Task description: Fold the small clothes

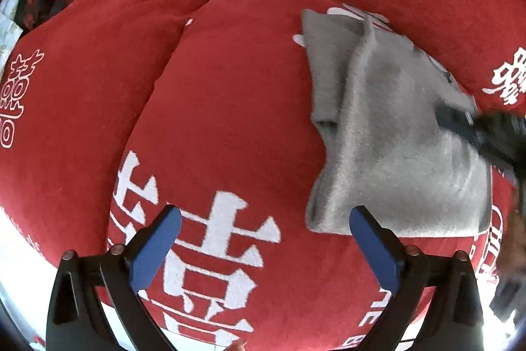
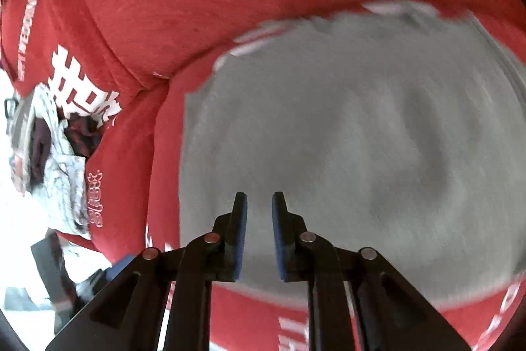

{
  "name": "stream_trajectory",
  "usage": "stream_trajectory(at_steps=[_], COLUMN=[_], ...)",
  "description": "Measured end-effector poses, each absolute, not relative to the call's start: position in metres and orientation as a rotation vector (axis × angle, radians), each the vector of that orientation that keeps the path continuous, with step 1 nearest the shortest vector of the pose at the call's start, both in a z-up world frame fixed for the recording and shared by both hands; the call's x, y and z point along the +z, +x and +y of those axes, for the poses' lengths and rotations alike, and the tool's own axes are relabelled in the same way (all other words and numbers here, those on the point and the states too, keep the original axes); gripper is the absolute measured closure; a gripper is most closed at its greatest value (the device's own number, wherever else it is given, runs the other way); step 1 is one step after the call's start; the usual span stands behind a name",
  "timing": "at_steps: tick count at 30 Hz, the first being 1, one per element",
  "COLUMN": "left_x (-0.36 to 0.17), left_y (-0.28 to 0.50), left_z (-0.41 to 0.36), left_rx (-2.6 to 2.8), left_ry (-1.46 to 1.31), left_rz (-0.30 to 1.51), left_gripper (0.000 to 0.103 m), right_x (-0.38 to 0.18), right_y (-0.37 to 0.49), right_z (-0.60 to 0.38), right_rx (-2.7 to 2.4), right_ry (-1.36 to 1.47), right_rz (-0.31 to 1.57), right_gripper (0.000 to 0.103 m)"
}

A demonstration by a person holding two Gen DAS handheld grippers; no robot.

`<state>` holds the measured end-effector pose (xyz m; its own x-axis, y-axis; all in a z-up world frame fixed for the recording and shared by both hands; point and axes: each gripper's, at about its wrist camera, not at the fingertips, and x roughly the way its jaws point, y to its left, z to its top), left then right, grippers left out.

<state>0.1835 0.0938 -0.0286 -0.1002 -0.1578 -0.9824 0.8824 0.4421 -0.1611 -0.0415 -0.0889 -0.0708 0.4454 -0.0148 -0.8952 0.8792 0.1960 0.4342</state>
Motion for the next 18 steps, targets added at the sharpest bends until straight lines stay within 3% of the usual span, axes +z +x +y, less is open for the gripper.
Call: stream_trajectory(at_steps=[9, 18], left_x=[-0.046, -0.053], left_y=[0.217, 0.224], left_z=[0.096, 0.088], left_rx=[-0.913, -0.912], left_ry=[0.695, 0.695], left_rz=[1.401, 1.455], left_gripper=[0.001, 0.001], right_x=[-0.117, -0.108], right_y=[0.033, 0.083], right_z=[-0.137, -0.107], right_rx=[-0.807, -0.595], right_ry=[1.135, 0.882], right_rz=[0.973, 1.136], right_gripper=[0.087, 0.086])
